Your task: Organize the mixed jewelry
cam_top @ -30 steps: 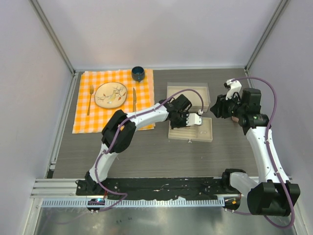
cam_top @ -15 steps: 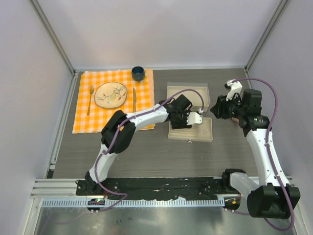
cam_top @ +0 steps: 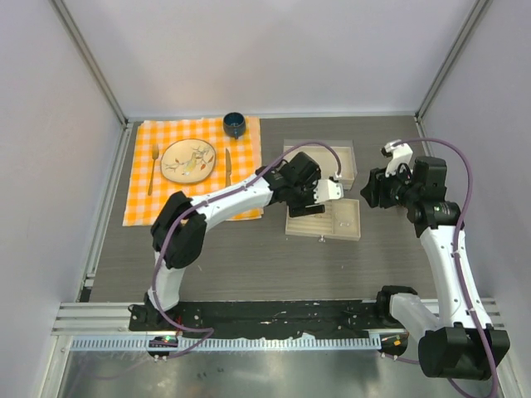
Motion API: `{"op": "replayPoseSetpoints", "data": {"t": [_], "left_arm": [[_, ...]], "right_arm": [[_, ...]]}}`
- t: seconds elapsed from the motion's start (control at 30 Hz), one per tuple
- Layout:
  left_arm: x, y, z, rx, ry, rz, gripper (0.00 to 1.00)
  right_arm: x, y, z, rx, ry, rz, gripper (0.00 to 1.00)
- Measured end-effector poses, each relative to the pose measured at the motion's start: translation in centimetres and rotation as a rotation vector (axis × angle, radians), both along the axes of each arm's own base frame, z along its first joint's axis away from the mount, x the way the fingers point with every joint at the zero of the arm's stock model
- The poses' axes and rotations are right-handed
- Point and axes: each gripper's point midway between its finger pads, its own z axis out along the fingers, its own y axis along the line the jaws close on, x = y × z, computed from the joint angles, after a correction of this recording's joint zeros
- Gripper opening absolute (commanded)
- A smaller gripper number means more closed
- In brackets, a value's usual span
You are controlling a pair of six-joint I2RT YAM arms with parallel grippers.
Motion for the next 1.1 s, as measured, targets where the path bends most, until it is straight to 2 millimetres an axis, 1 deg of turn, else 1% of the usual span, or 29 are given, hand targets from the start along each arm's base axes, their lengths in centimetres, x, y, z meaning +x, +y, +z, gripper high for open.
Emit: {"op": "replayPoseSetpoints", "data": {"t": [0.07, 0.13, 0.17, 0.2, 0.27, 0.4, 0.57, 0.63, 0.73, 0.8, 0.93, 1.0, 1.1], "left_arm": [[-0.2, 0.3, 1.2, -0.024, -0.005, 0.024, 0.74], [-0.3, 0.7, 2.4, -0.048, -0.016, 0.058, 0.75], [-0.3, 1.0, 2.9, -0.059, -0.017, 0.083, 0.75], [-0.4, 1.3, 3.3, -0.067, -0.018, 0.107, 0.75], [-0.4, 2.0, 3.8, -0.079, -0.022, 0.162, 0.77], [-0.8, 4.0, 3.5, -0.078, -0.012, 0.279, 0.80], [-0.4, 6.0, 3.0, -0.077, 0.008, 0.406, 0.80], [0.2, 6.7, 3.2, -0.094, 0.024, 0.458, 0.80], [1.1, 7.9, 3.2, -0.120, 0.053, 0.532, 0.79], [1.6, 9.1, 3.2, -0.131, 0.069, 0.577, 0.79], [2.6, 10.5, 3.2, -0.147, 0.086, 0.635, 0.78], [2.8, 10.7, 3.2, -0.150, 0.090, 0.645, 0.79], [2.7, 10.6, 3.2, -0.156, 0.100, 0.649, 0.79]], "right_arm": [[-0.3, -0.1, -0.3, -0.009, 0.011, -0.003, 0.57], [-0.8, -0.4, -1.2, -0.024, 0.037, -0.009, 0.58], [-0.9, -0.5, -1.7, -0.030, 0.052, -0.011, 0.59], [-1.1, -0.6, -2.3, -0.035, 0.071, -0.015, 0.63], [-1.5, -0.8, -3.8, -0.042, 0.118, -0.022, 0.66], [-1.8, -1.2, -6.5, -0.054, 0.217, -0.038, 0.69], [-1.7, -1.8, -8.5, -0.082, 0.288, -0.044, 0.67], [-1.8, -1.8, -9.2, -0.091, 0.312, -0.026, 0.67], [-2.4, -1.4, -9.6, -0.108, 0.330, 0.037, 0.67], [-2.8, -1.0, -9.5, -0.129, 0.315, 0.097, 0.65], [-3.5, -0.1, -9.3, -0.188, 0.293, 0.226, 0.63], [-3.7, 0.4, -9.2, -0.225, 0.283, 0.288, 0.63], [-3.9, 1.9, -9.3, -0.298, 0.260, 0.401, 0.63]]}}
